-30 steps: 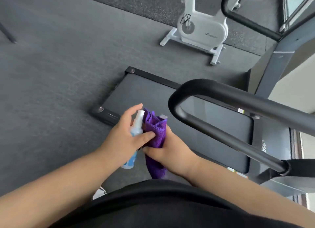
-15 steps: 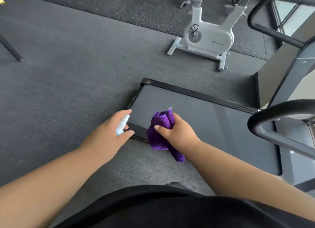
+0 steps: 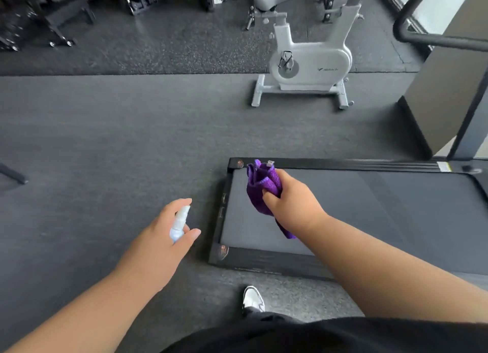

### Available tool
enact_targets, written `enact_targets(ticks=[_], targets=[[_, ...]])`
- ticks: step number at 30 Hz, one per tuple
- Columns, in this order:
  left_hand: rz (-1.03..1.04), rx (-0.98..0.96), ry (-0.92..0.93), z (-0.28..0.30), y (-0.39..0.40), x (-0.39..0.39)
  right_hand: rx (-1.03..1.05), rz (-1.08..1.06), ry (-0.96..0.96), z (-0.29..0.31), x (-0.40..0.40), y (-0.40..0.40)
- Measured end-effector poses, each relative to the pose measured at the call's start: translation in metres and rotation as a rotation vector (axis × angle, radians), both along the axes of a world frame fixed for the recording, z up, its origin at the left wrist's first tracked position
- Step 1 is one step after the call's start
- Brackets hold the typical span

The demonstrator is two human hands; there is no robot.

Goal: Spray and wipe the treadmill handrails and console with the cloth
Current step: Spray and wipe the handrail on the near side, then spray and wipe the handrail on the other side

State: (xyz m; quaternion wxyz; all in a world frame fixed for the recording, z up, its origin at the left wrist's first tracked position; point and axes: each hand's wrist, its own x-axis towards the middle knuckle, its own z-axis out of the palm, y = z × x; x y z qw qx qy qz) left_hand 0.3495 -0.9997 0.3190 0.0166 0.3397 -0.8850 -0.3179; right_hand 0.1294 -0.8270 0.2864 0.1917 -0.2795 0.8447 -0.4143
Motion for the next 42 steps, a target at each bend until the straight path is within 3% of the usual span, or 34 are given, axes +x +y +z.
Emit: enact_targets(ticks=[14,20,26,36,42], targets=[[-0.059,0.086,0.041,-0.01,-0.288,-0.116,-0.063,-0.129,-0.154,0.01,-0.083,-0.271],[-0.395,0.158,0.113,-0.032,-0.41,-0.194,-0.154,-0.377,-0.232,0.016,-0.088,-0.379],[-0.698,0.206,0.067,-0.015,-0.507,-0.257,-0.283,-0.532,-0.316,0.034,-0.074,-0.48],[-0.907,0.384,0.146,0.001,-0.562,-0.383,-0.314,-0.636,-0.19,0.051,-0.144,-0.558],[-1.077,0.278,0.096,0.003,-0.56,-0.519,-0.341,-0.767,-0.127,0.034,-0.257,-0.555]])
